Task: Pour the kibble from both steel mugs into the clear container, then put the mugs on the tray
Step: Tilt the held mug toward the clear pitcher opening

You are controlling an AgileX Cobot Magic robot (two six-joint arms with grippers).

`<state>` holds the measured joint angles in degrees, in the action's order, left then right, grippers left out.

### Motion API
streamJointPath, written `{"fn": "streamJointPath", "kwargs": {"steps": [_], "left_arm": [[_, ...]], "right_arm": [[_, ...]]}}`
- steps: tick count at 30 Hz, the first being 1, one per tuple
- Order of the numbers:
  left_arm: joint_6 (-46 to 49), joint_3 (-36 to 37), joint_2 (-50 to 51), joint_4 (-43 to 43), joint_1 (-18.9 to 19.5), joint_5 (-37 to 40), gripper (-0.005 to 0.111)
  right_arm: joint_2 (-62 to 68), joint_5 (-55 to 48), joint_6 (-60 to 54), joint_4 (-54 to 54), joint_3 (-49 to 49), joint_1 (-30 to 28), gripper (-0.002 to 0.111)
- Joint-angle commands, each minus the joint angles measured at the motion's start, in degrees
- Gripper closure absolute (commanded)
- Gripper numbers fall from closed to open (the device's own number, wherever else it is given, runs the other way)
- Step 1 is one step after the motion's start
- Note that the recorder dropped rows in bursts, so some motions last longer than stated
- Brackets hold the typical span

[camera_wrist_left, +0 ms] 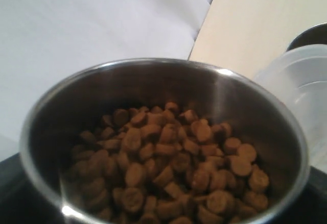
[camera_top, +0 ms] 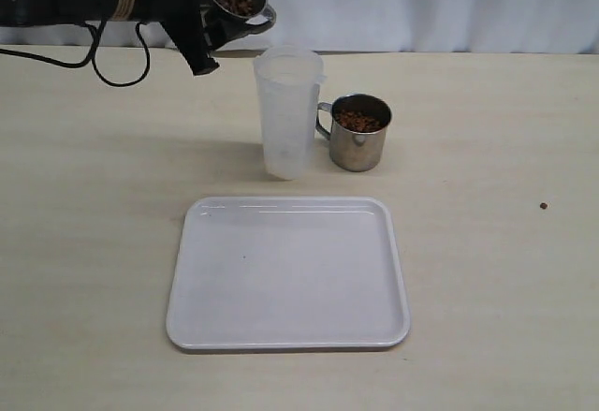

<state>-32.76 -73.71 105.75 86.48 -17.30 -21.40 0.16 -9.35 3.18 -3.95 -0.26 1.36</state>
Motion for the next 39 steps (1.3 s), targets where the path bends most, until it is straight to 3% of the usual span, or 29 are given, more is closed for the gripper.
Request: {"fn": "streamJointPath", "kwargs": {"steps": [1,39], "left_arm": [[1.9,-0.6,-0.4,0.0,-0.4,-0.1,0.107],[10.2,-1.9,-0.6,-0.2,-2.1,4.4,0.107]], "right_arm": [[-0.2,0.2,-0.2,0.2,0.3,0.1,0.103],[-0.2,0.2,-0.2,0.2,0.3,0.1,0.103]]}}
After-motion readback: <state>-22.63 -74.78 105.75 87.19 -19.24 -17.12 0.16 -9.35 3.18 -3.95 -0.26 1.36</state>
